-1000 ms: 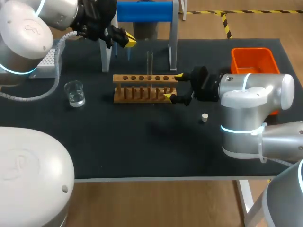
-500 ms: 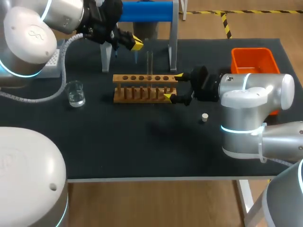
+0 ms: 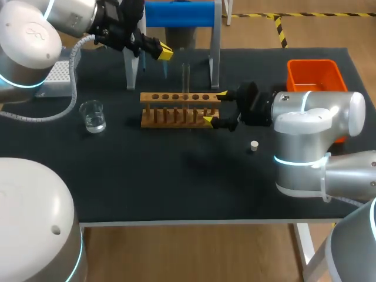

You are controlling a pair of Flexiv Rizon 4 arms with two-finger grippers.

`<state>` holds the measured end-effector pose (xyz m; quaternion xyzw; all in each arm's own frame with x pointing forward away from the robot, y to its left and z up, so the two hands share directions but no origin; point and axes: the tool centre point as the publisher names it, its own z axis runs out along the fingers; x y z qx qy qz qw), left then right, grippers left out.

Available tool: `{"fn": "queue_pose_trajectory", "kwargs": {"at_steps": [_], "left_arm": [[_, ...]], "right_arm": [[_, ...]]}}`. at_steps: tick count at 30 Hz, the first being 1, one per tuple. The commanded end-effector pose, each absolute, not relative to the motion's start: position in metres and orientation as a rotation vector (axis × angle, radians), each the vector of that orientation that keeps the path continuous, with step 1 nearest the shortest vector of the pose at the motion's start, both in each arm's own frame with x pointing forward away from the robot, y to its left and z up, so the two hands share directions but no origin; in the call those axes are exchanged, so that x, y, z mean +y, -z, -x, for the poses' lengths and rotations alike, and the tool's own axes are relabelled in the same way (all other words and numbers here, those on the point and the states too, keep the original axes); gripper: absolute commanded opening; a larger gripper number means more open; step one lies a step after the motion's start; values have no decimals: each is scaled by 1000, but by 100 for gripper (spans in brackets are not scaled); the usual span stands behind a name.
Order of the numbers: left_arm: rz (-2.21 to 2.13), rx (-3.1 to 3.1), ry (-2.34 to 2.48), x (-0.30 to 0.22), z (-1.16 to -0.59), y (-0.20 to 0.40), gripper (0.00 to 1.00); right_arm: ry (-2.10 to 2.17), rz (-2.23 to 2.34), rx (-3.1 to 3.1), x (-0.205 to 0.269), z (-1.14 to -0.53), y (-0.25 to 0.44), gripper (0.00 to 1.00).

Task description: Invert the test tube, pick up the pipette, mount the tip to pipette, aspirate from beaker and dispense into the tube, eject the tip, return the pipette, and cap with the stopper.

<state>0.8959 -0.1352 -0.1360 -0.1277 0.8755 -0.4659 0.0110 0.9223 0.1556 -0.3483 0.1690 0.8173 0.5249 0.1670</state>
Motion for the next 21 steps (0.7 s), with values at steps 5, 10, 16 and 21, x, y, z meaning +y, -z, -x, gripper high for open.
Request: {"fn": "queue_pose_trajectory", "kwargs": {"at_steps": [5, 10, 16, 21], "left_arm": [[398, 2735, 1452, -135, -896, 136, 0], [398, 2735, 1452, -135, -896, 136, 0], [398, 2735, 1452, -135, -896, 136, 0], [398, 2735, 1452, -135, -896, 136, 0]], "right_arm": [[-1495, -480, 2325, 156, -922, 349, 100], [-1495, -480, 2325, 156, -922, 349, 100], [-1545, -433, 2259, 136, -910, 323, 100], [-1655, -345, 2206, 122, -893, 297, 100]]}}
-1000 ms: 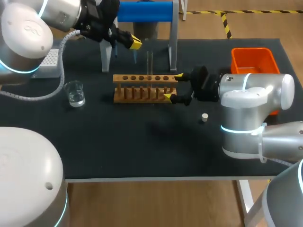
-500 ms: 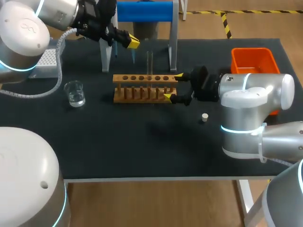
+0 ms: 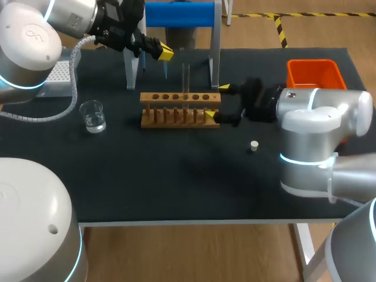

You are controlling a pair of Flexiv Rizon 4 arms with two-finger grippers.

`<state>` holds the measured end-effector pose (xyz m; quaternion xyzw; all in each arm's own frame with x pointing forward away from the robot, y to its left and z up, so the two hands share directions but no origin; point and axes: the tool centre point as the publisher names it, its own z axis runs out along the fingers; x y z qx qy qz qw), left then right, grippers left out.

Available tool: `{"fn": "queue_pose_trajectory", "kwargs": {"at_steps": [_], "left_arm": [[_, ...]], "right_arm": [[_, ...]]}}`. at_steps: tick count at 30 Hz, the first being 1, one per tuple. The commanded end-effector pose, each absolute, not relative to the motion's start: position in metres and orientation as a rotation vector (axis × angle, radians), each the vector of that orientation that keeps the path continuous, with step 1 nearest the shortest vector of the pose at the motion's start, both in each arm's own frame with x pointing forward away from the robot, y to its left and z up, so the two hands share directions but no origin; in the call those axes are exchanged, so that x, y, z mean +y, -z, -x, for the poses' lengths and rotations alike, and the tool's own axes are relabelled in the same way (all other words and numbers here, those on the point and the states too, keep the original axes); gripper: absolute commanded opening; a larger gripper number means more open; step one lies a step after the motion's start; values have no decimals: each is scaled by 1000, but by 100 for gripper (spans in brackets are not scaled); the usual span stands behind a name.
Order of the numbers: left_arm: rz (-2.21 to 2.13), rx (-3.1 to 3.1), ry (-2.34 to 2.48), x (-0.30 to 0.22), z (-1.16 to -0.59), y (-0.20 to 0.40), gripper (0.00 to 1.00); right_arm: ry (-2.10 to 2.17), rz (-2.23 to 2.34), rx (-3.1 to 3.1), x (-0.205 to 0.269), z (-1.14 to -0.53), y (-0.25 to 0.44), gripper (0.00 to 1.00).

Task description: Invert the test tube, pick up the pipette, mount the tip to pipette, aspirate from beaker and dispense into the tube, eject the tip, return the pipette, and cap with the stopper.

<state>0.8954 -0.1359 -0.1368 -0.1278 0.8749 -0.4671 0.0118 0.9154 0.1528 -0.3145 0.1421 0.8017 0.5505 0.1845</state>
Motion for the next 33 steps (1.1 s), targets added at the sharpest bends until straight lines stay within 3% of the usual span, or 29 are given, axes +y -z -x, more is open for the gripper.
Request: {"fn": "queue_pose_trajectory", "kwargs": {"at_steps": [1, 14, 33], "left_arm": [[398, 2735, 1452, -135, -896, 136, 0], [398, 2735, 1452, -135, -896, 136, 0], [310, 2738, 1375, -146, -884, 127, 0]], "right_arm": [[-1681, -323, 2197, 120, -889, 290, 100], [-2008, -110, 2131, 128, -870, 247, 100], [-2166, 14, 2129, 192, -852, 202, 100]]}}
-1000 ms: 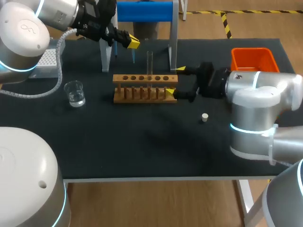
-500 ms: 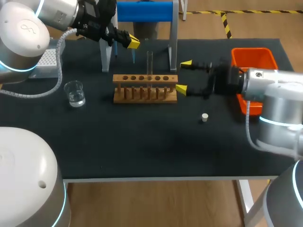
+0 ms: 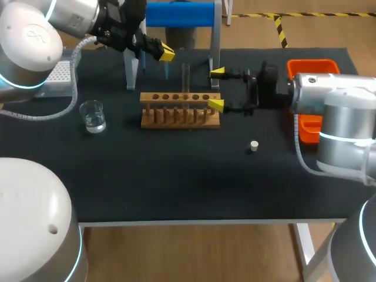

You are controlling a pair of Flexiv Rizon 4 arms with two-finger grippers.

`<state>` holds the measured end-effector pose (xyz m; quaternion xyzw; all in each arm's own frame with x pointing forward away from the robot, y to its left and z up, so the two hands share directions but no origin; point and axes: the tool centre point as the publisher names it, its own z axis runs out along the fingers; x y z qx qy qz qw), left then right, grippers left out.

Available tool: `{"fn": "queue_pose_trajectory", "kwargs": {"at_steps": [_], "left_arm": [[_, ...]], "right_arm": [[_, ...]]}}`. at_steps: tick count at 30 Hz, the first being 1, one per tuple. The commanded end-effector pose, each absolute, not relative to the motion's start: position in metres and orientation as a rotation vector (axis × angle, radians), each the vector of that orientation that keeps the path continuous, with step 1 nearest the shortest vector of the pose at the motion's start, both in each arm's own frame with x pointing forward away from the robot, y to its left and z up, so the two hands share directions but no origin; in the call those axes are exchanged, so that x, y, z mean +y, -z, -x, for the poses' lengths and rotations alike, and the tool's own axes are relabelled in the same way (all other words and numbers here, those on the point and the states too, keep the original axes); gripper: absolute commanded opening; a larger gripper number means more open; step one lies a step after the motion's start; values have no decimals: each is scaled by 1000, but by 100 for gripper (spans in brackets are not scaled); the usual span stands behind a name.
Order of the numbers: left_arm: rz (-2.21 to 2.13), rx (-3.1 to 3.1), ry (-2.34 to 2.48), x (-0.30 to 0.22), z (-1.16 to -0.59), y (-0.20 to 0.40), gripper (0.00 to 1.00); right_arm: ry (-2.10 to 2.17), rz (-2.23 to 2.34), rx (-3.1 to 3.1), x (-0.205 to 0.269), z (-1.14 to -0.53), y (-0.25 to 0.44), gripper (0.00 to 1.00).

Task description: Invert the test tube, pick up the pipette, mount the tip to pipette, aspirate from beaker and dispense into the tube, eject the tip, return the pipette, and cap with the stopper.

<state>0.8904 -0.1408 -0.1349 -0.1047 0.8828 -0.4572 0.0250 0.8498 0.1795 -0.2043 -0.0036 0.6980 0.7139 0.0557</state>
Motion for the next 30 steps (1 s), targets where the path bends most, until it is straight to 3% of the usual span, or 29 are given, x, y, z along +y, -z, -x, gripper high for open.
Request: {"fn": "queue_pose_trajectory", "kwargs": {"at_steps": [1, 30], "left_arm": [[301, 2737, 1372, -147, -883, 127, 0], [270, 2734, 1355, -149, -872, 127, 0]], "right_arm": [[-2167, 15, 2131, 194, -852, 202, 100], [-2256, -34, 2149, 259, -866, 176, 100]]}}
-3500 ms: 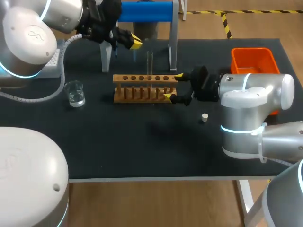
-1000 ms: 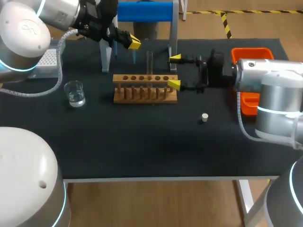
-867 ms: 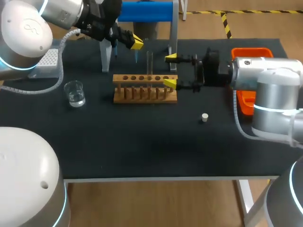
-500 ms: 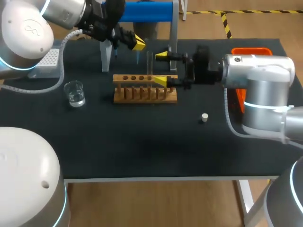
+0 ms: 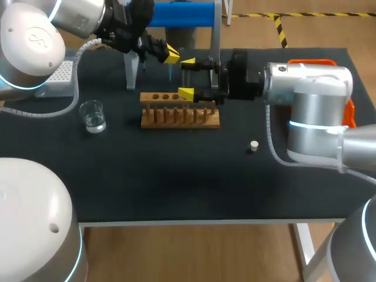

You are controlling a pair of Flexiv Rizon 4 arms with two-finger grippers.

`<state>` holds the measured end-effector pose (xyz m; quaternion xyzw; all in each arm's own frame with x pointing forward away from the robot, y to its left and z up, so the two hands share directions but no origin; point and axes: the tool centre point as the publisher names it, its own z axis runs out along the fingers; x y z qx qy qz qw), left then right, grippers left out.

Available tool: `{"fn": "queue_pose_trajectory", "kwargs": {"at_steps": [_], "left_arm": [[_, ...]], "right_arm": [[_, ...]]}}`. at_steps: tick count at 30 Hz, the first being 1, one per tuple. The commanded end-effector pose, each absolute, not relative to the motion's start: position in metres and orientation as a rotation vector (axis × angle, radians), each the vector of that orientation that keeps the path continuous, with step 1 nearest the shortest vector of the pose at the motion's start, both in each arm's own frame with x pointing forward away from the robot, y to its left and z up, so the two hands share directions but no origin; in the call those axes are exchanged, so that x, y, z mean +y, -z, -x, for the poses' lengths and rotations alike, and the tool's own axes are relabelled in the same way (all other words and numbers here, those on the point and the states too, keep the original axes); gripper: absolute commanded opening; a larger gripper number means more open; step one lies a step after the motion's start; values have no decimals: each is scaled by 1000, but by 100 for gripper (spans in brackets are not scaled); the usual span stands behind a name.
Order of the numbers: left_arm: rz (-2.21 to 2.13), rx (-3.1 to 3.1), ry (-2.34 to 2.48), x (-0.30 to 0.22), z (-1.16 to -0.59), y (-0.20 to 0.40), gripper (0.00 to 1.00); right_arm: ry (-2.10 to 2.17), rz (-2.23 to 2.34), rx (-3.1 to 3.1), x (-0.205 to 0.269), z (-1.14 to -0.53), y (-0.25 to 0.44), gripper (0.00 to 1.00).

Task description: Invert the test tube, pick up the pipette, mount the tip to pipette, aspirate from beaker and dispense into the tube, eject the tip, return the pipette, and cap with the stopper.

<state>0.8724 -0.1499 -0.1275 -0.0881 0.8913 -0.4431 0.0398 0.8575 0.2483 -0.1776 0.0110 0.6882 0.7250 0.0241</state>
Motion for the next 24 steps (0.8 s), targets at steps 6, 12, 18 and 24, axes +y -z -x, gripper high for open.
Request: {"fn": "queue_pose_trajectory", "kwargs": {"at_steps": [6, 12, 18, 24], "left_arm": [[270, 2734, 1355, -149, -872, 127, 0], [270, 2734, 1355, -149, -872, 127, 0], [270, 2734, 1355, -149, -872, 127, 0], [270, 2734, 1355, -149, -872, 127, 0]], "right_arm": [[-2272, -50, 2174, 267, -873, 170, 100], [-2283, -35, 2174, 272, -874, 165, 100], [-2288, -19, 2176, 279, -874, 165, 99], [-2293, 0, 2182, 283, -874, 162, 79]]}}
